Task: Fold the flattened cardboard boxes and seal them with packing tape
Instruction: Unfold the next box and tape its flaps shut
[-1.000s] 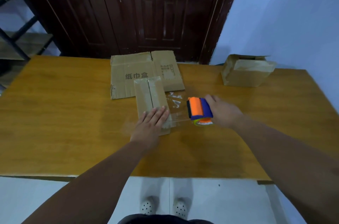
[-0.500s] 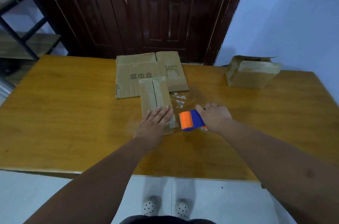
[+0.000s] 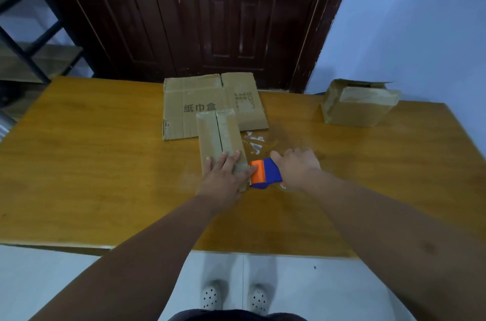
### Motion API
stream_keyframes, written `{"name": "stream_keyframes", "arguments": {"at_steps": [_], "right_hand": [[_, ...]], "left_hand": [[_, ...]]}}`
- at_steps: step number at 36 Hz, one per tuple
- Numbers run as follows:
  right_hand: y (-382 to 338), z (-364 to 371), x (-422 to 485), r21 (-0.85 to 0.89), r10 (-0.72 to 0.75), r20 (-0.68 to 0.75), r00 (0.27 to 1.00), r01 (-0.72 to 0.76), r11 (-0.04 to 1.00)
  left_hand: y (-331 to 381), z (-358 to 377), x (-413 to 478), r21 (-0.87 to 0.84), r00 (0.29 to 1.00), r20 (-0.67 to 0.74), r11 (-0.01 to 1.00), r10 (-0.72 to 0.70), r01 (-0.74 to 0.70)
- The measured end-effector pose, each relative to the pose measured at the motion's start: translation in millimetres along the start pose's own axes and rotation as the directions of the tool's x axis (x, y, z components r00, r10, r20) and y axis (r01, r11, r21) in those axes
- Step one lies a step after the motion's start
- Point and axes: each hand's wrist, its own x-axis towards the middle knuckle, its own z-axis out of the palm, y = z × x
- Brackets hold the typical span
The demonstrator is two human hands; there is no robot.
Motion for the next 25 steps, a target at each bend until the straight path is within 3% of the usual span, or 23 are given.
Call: {"name": "stream_keyframes", "arguments": {"at_steps": [6,14,18,21,25], "right_hand": [[-8,4,-1,0.034,0.073,0.047,0.996,-0.075,0.997],[-13,-7,1,-0.116,0.11,0.027,0.994,-0.107,0.988],[-18,-7,1,-0.248,0.059,0.036,0.998,-0.048,0.967],[-24,-1,1,-0.143,0.05,0.025,0.998,-0.046,0.989],[-15,0,1,-0.137,0.091,0.068,0.993,-0.081,0.987]], "left_hand": [[3,-9,2,-0.068,0.999,0.047,0.998,-0.008,0.011],[1,-9,1,-0.039,0.998,0.066,0.999,0.011,-0.009],[5,2,-4,0.093,0.997,0.061,0.995,0.036,-0.042],[-2,7,-8,0.054,0.998,0.038,0.997,0.047,-0.049],[-5,4,-11,0.097,0.994,0.067,0.991,0.088,-0.094]]}}
